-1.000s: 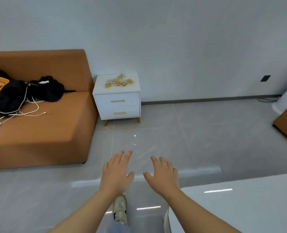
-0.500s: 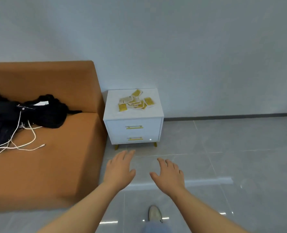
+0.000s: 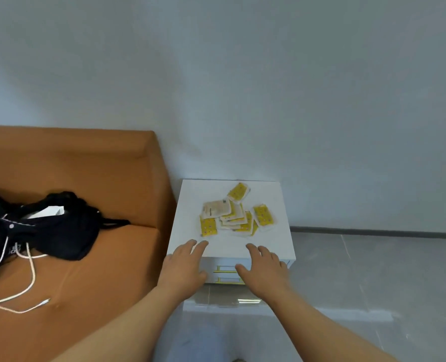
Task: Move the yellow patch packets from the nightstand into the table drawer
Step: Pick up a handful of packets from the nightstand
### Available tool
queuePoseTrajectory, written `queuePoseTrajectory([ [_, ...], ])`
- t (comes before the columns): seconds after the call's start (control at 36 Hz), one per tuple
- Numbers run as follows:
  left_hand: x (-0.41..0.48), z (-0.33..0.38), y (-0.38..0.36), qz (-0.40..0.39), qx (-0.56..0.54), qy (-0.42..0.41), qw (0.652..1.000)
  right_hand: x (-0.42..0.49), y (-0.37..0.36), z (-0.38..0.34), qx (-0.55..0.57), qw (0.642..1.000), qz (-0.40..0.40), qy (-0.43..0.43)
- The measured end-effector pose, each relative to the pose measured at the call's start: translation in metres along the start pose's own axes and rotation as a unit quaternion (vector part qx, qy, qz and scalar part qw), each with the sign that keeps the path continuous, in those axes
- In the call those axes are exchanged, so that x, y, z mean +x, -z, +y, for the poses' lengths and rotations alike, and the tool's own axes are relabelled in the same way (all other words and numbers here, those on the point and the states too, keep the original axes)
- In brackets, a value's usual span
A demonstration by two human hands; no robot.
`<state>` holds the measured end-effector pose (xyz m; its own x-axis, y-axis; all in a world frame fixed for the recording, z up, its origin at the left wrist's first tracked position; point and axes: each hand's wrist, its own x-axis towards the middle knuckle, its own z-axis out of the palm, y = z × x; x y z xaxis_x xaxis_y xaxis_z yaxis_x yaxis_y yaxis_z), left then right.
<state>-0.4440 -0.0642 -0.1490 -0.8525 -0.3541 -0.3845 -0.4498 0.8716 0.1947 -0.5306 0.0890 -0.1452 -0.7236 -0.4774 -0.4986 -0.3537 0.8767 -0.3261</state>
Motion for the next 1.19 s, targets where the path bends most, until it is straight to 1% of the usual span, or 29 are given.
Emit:
queuePoseTrajectory([
  [0.11, 0.062, -0.023, 0.012, -0.024, 0.011, -0.003, 1.0, 0.059, 0.008, -0.012, 0.004, 1.0, -0.01, -0.02],
  [0.22, 0.117, -0.042, 0.018, -0.067, 0.018, -0.023, 0.997, 0.11, 0.011, -0.02, 0.015, 0.998, -0.031, -0.056],
  [0.47, 0.219, -0.064, 0.012, -0.133, 0.016, -0.048, 0.99, 0.196, 0.008, -0.025, 0.031, 0.991, -0.069, -0.11],
  [0.58, 0.258, -0.062, -0.004, -0.148, 0.004, -0.043, 0.988, 0.236, 0.006, -0.013, 0.034, 0.989, -0.073, -0.127],
  [0.69, 0.301, -0.059, -0.025, -0.133, -0.012, -0.043, 0.99, 0.285, 0.004, 0.007, 0.035, 0.985, -0.038, -0.166],
  [0.81, 0.337, -0.05, -0.048, -0.126, -0.02, -0.033, 0.991, 0.33, -0.002, 0.034, 0.046, 0.971, -0.001, -0.234],
  [0.89, 0.353, -0.048, -0.065, -0.155, -0.024, 0.005, 0.988, 0.352, -0.011, 0.054, 0.088, 0.952, -0.024, -0.291],
  [0.94, 0.359, -0.053, -0.075, -0.165, 0.015, 0.004, 0.986, 0.359, -0.019, 0.061, 0.116, 0.944, -0.037, -0.308],
  [0.97, 0.36, -0.057, -0.079, -0.16, 0.043, -0.008, 0.986, 0.36, -0.023, 0.063, 0.112, 0.944, -0.035, -0.308],
  [1.03, 0.362, -0.063, -0.081, -0.122, 0.085, -0.032, 0.988, 0.359, -0.027, 0.067, 0.082, 0.951, -0.015, -0.298],
  [1.06, 0.364, -0.067, -0.083, -0.095, 0.087, -0.04, 0.991, 0.359, -0.027, 0.069, 0.074, 0.952, -0.004, -0.296],
  [1.08, 0.367, -0.069, -0.085, -0.06, 0.085, -0.057, 0.993, 0.359, -0.027, 0.071, 0.08, 0.95, 0.004, -0.301],
  [1.17, 0.373, -0.071, -0.08, -0.051, 0.04, -0.065, 0.996, 0.363, -0.027, 0.076, 0.116, 0.943, 0.016, -0.311],
  [1.19, 0.376, -0.071, -0.078, -0.047, 0.025, -0.052, 0.997, 0.364, -0.028, 0.077, 0.123, 0.944, 0.021, -0.306],
])
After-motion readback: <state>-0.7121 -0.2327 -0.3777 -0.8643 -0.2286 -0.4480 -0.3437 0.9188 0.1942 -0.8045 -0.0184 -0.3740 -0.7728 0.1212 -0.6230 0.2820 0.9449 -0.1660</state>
